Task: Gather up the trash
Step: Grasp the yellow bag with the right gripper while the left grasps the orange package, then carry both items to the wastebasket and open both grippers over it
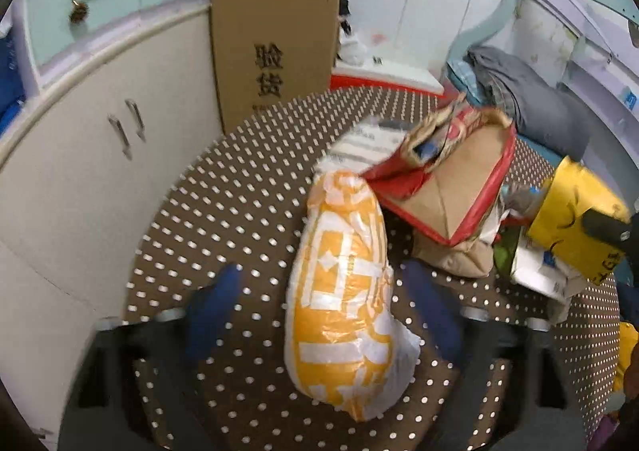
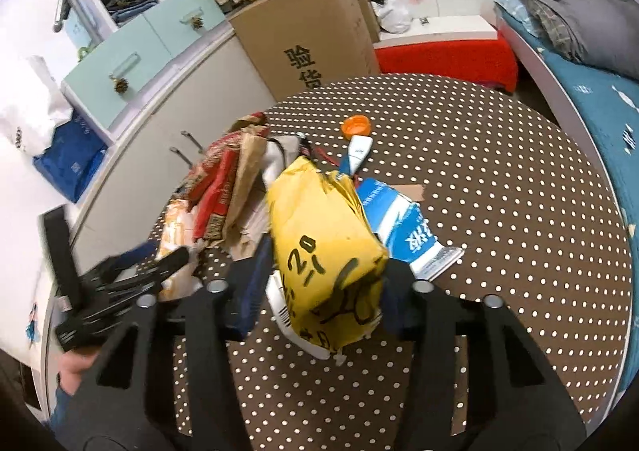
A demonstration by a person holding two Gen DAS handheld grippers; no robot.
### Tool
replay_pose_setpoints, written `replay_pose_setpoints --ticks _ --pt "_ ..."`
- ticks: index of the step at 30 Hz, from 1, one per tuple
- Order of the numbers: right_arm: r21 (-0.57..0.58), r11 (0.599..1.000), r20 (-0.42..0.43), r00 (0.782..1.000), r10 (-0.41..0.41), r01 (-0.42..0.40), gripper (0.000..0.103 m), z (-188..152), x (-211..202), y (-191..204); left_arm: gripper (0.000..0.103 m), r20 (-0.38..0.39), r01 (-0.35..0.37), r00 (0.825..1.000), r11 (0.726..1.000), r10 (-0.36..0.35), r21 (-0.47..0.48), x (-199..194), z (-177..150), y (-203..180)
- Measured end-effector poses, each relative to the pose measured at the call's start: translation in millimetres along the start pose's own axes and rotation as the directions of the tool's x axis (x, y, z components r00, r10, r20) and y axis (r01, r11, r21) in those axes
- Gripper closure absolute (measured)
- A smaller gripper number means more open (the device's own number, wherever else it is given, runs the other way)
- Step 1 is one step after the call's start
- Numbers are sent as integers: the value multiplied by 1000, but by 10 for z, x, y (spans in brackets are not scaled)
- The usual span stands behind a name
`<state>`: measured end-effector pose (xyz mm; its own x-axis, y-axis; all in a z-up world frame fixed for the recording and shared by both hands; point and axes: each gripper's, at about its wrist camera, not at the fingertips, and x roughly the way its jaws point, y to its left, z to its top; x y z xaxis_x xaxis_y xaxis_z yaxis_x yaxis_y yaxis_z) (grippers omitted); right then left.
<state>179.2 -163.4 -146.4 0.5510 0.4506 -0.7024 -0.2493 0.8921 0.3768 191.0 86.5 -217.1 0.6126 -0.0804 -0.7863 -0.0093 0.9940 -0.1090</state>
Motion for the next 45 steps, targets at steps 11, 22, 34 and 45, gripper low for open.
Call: replay_pose_setpoints --ticks 11,22,34,45 --pt "22 998 104 993 64 -66 64 4 -483 -194 61 54 10 998 1000 -10 12 -388 -123 -80" --pt "64 985 170 975 145 -157 64 -34 -859 -541 61 155 22 988 999 -27 31 -937 6 -425" --pt "170 979 276 959 66 -116 64 -176 -1412 -1245 61 182 146 967 974 -177 173 -1097 188 -1388" --pt "323 947 343 933 -108 -9 63 -339 -1923 -2173 61 129 288 932 908 -339 303 -925 345 -2526"
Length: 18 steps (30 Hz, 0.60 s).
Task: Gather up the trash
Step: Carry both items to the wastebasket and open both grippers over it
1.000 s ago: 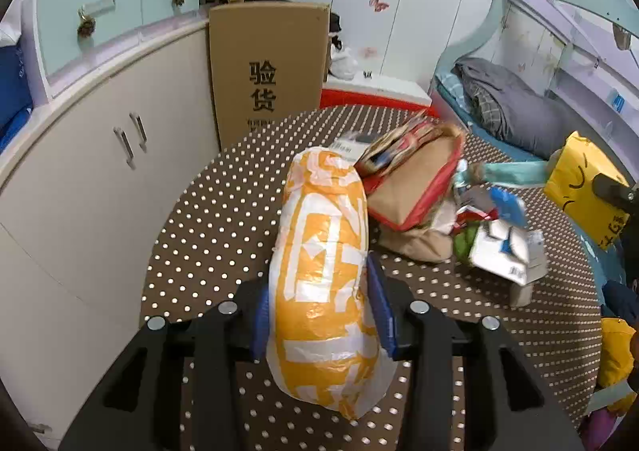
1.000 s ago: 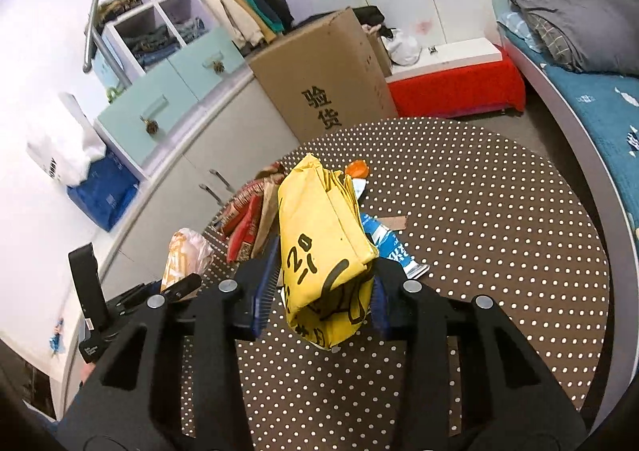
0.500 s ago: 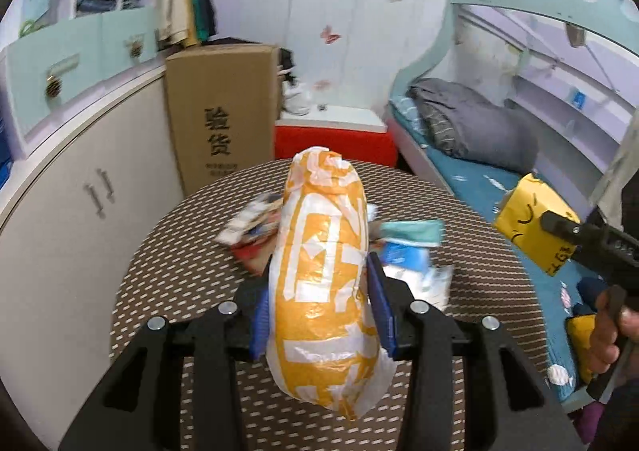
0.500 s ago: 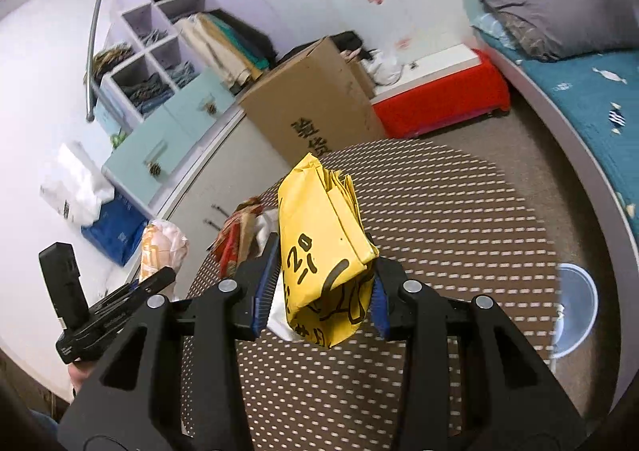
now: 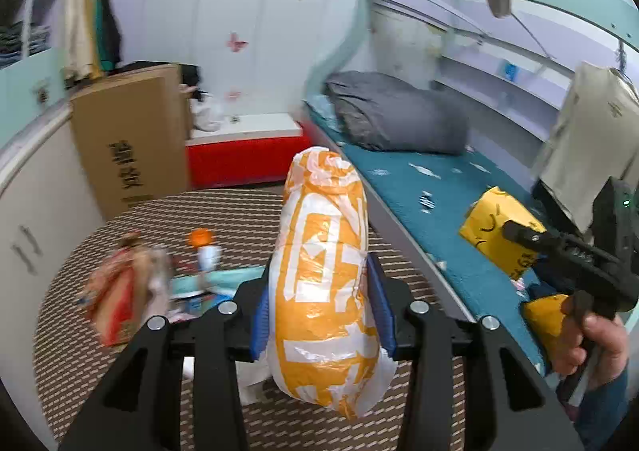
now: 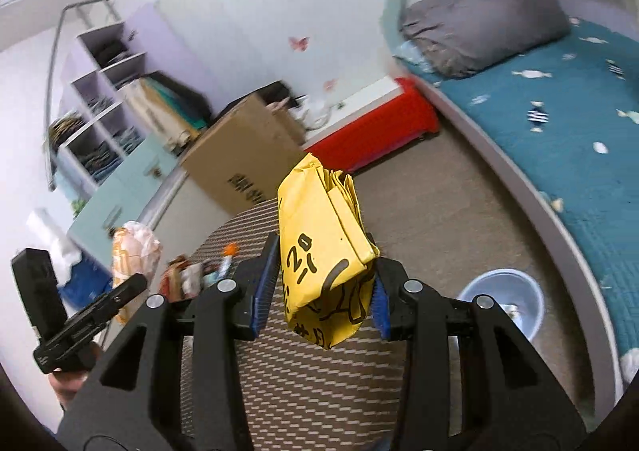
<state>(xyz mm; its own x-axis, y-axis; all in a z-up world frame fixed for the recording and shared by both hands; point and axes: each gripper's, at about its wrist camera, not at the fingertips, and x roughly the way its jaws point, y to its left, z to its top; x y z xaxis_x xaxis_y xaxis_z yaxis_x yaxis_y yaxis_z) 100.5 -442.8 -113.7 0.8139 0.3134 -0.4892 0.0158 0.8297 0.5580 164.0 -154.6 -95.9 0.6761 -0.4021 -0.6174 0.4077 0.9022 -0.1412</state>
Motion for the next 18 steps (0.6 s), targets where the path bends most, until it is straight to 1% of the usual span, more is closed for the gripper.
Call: replay_pose_setpoints --ticks 4,6,10,15,18 --pt "53 996 2 997 -79 79 62 45 -10 -446 61 -39 53 998 998 -52 35 338 89 -317" --pt "79 988 -26 991 -135 136 62 50 80 -706 61 -62 75 995 996 -72 46 483 98 -447" --pt "135 968 -97 975 -198 210 62 -35 368 -1178 61 -109 108 989 991 -100 74 779 97 -694" --pt "191 945 -176 956 -233 265 61 -139 735 -1634 61 -171 139 978 984 -118 112 1189 101 -996" --pt "229 929 -220 945 -241 290 57 -197 937 -1898 61 -201 151 972 979 -122 136 1418 110 -1168"
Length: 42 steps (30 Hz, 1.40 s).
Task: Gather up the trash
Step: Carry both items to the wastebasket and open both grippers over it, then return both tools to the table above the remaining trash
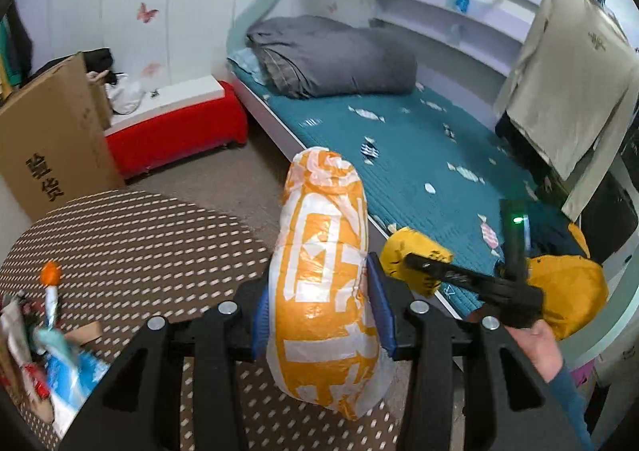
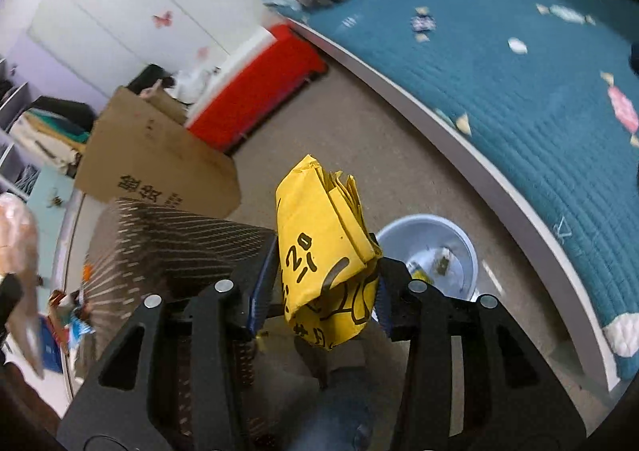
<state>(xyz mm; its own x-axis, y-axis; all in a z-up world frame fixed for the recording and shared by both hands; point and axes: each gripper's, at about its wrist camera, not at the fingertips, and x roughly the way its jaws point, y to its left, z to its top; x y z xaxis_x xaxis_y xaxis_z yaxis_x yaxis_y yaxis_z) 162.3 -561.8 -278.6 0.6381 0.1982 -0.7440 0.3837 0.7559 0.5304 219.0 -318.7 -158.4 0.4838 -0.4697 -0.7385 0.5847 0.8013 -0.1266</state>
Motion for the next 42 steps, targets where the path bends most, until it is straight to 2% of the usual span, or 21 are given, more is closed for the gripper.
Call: replay_pose_setpoints --ticks 2,4,5,8,11,18,19,21,22,23,28,32,42 --pt "25 1000 -25 1000 -15 15 53 26 172 -125 61 -23 7 1000 1000 -6 15 163 52 -84" --pt "54 998 -47 999 -20 22 25 49 325 -252 61 -45 12 999 1000 -11 28 293 77 -150" --pt "83 996 -58 998 -19 23 21 69 407 -343 61 -59 16 998 999 -14 34 366 91 -178" --pt "146 989 -46 999 -22 29 20 78 418 -511 61 -104 29 994 998 -22 61 605 125 -300" --pt "176 984 -1 1000 -16 16 19 82 241 -637 61 -157 44 987 996 -31 80 871 147 -426" --pt "177 984 87 996 -24 8 18 129 -225 -720 59 -309 92 950 989 -52 116 1474 128 -681" --pt "175 985 99 995 -23 6 18 133 -285 -720 54 -331 91 942 988 -46 123 1551 125 -710" --pt "170 986 125 992 -23 1 17 149 -423 -698 28 -348 55 937 991 -9 123 1661 128 -705" --pt "163 987 136 991 -21 -1 17 150 -483 -681 9 -342 32 940 992 12 122 1696 138 -700" --pt "158 987 141 990 -20 -2 17 157 -518 -672 8 -332 15 943 992 27 122 1707 147 -694" --pt "125 992 167 986 -17 -4 14 155 -682 -536 8 -305 6 952 993 30 117 1598 176 -657" --pt "103 995 177 984 -13 -5 6 95 -762 -414 8 -269 -4 963 995 32 104 1383 191 -607" --pt "47 999 222 975 -31 21 6 -78 -1076 36 8 -112 -40 992 995 51 93 590 173 -558"
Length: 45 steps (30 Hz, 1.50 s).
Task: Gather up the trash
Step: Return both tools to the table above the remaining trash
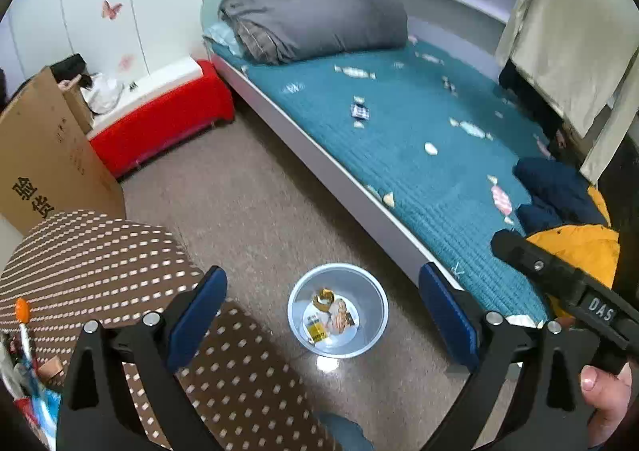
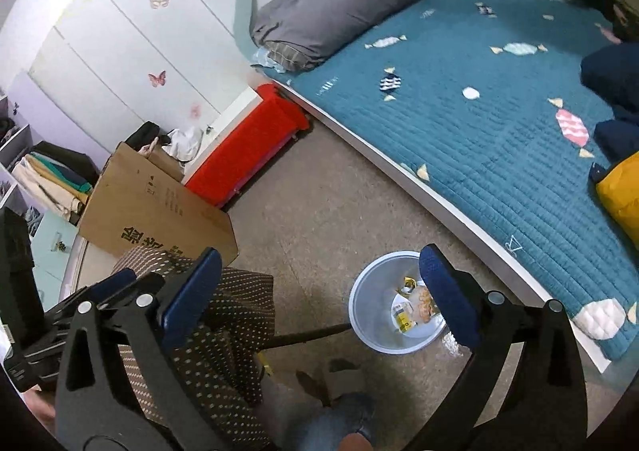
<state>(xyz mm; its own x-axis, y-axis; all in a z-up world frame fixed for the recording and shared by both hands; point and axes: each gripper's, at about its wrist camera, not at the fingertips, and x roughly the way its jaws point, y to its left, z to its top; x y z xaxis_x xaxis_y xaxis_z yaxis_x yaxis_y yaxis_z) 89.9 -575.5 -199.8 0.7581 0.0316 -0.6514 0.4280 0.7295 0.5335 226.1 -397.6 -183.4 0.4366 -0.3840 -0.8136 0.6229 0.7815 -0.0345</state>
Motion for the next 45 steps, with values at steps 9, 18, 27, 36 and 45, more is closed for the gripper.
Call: replay_pose_setpoints --ticks 9,18,27,36,45 --pt "-62 998 34 999 27 -25 6 -126 -354 424 8 116 -24 993 1000 25 -12 -645 -158 124" --pt "-153 986 34 997 68 -62 6 -308 -610 942 8 205 -55 977 998 62 -41 -1179 -474 349" --pt "-250 962 -31 993 110 -114 6 -629 -617 1499 8 232 -96 965 988 122 -121 -1528 -927 842" --pt "-324 933 -102 986 129 -155 6 -1021 -510 2040 8 254 -135 948 966 191 -221 -1849 -1375 1412" --pt "-370 908 -217 969 119 -195 6 -1544 -225 2552 8 234 -189 931 919 280 -345 -2089 -1993 2102"
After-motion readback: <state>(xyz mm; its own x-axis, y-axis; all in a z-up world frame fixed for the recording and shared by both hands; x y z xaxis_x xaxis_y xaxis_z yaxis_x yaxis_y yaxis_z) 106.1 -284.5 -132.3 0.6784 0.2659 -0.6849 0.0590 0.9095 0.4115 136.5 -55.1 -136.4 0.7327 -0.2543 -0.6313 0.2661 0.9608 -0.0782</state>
